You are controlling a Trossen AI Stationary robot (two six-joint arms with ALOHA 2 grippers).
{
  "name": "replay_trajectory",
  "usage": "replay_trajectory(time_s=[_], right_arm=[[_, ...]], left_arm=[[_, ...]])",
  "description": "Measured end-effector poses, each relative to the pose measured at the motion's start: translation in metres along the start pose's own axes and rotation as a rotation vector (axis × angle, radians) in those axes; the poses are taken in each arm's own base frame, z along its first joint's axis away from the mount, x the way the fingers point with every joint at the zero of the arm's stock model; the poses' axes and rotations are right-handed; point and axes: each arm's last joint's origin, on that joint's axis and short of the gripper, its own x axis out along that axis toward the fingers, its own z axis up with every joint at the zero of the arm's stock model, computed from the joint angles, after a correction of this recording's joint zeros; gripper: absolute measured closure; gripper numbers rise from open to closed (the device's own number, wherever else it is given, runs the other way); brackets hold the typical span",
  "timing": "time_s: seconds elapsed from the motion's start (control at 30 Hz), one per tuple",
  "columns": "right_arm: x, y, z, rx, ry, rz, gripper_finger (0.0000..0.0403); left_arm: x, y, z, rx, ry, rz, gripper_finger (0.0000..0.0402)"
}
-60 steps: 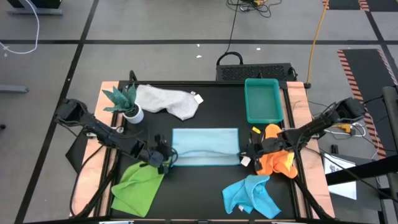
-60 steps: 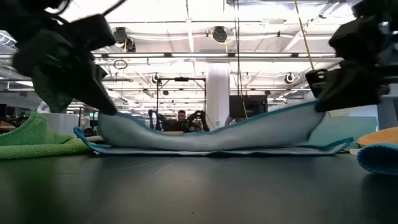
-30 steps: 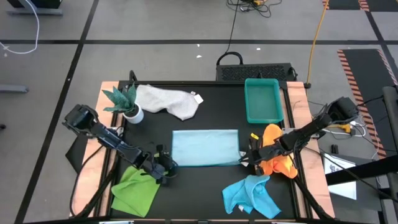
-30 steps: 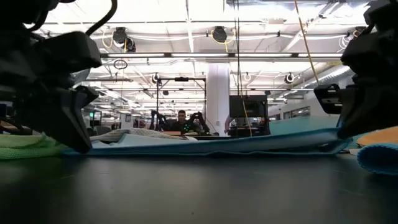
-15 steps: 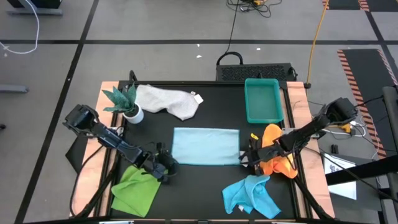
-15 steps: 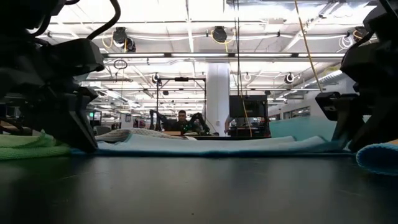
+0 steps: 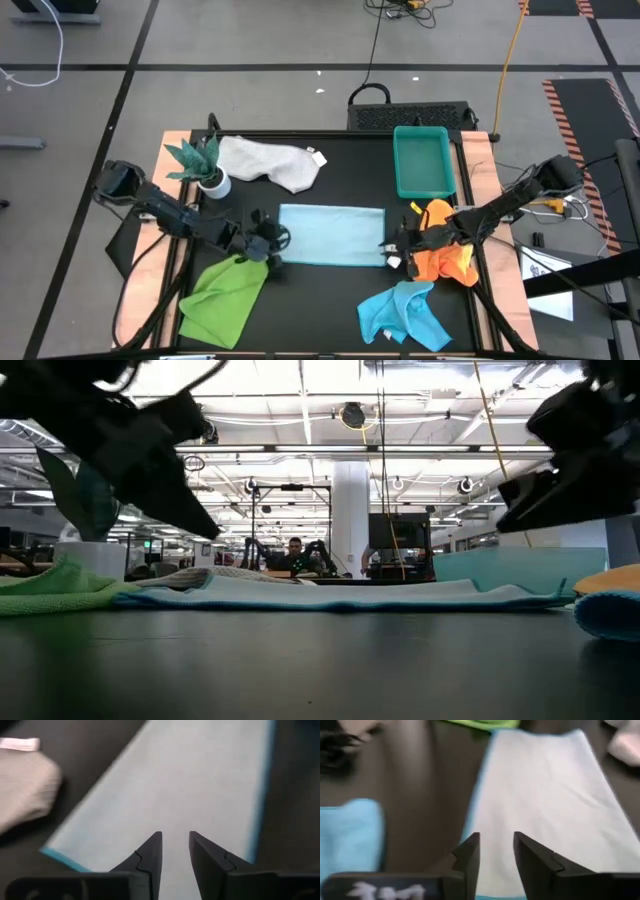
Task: Fold microfiber towels
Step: Fold the light blue microfiber cloth
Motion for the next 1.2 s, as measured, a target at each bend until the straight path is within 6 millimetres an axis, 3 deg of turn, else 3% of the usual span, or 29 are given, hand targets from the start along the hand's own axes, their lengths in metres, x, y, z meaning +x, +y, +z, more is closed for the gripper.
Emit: replay_trajectory(time_s=[0.27, 0.37, 0.53, 0.63, 0.73, 0.87, 0.97, 1.2], right_arm=[[0.016, -0.014, -0.019, 0.099, 0.149, -0.105, 0.0397], [0.017, -0.019, -0.029, 0.142, 0.220, -0.177, 0.0395], [0.011, -0.021, -0.032, 0.187, 0.281, -0.209, 0.0401], [0.006, -0.021, -0.028, 0.197, 0.256, -0.179, 0.0402], [0.006, -0.020, -0.016, 0.219, 0.148, -0.141, 0.0402], [0.006, -0.021, -0.005, 0.221, 0.043, -0.131, 0.0402], [0.008, -0.029, -0.003, 0.239, 0.009, -0.215, 0.0402], [0.014, -0.057, -0.018, 0.333, 0.094, -0.475, 0.0403]], left_arm=[[0.040, 0.038, -0.007, -0.126, 0.103, 0.219, 0.0327], [0.049, 0.053, -0.018, -0.224, 0.182, 0.320, 0.0339], [0.043, 0.058, -0.025, -0.230, 0.254, 0.401, 0.0365], [0.035, 0.056, -0.024, -0.200, 0.237, 0.389, 0.0382], [0.030, 0.049, -0.006, -0.211, 0.127, 0.310, 0.0397], [0.031, 0.049, 0.000, -0.176, 0.071, 0.291, 0.0390], [0.039, 0.052, 0.010, -0.194, 0.002, 0.286, 0.0380], [0.067, 0.068, -0.001, -0.171, 0.062, 0.323, 0.0397]])
